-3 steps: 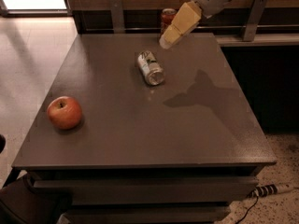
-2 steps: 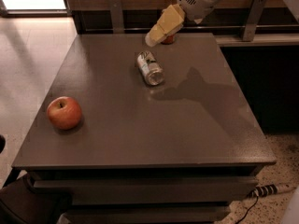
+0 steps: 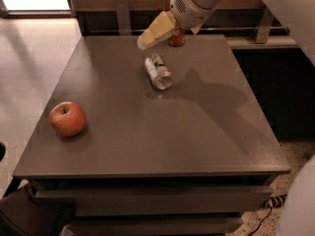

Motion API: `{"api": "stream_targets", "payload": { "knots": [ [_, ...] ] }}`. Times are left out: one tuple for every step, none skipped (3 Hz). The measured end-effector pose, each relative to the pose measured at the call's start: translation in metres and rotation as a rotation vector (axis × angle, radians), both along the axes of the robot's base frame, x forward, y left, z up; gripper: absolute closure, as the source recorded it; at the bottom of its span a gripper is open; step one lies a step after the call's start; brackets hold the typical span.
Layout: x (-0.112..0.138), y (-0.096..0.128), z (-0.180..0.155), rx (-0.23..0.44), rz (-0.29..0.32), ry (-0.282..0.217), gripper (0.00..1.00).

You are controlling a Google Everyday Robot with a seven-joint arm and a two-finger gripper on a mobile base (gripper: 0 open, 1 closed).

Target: Place 7up can upright

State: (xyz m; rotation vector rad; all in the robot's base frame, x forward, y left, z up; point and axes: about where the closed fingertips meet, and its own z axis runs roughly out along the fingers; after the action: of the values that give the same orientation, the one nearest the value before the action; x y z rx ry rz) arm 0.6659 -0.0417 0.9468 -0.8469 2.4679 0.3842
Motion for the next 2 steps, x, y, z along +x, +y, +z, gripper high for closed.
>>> {"api": "stream_targets", "payload": {
  "knots": [
    [0.0,0.0001,-0.0001,0.0,0.0,0.0,0.0],
    [0.0078,0.0064,-0.0073,-0.015,0.005,0.046,0.0]
  ]
}}
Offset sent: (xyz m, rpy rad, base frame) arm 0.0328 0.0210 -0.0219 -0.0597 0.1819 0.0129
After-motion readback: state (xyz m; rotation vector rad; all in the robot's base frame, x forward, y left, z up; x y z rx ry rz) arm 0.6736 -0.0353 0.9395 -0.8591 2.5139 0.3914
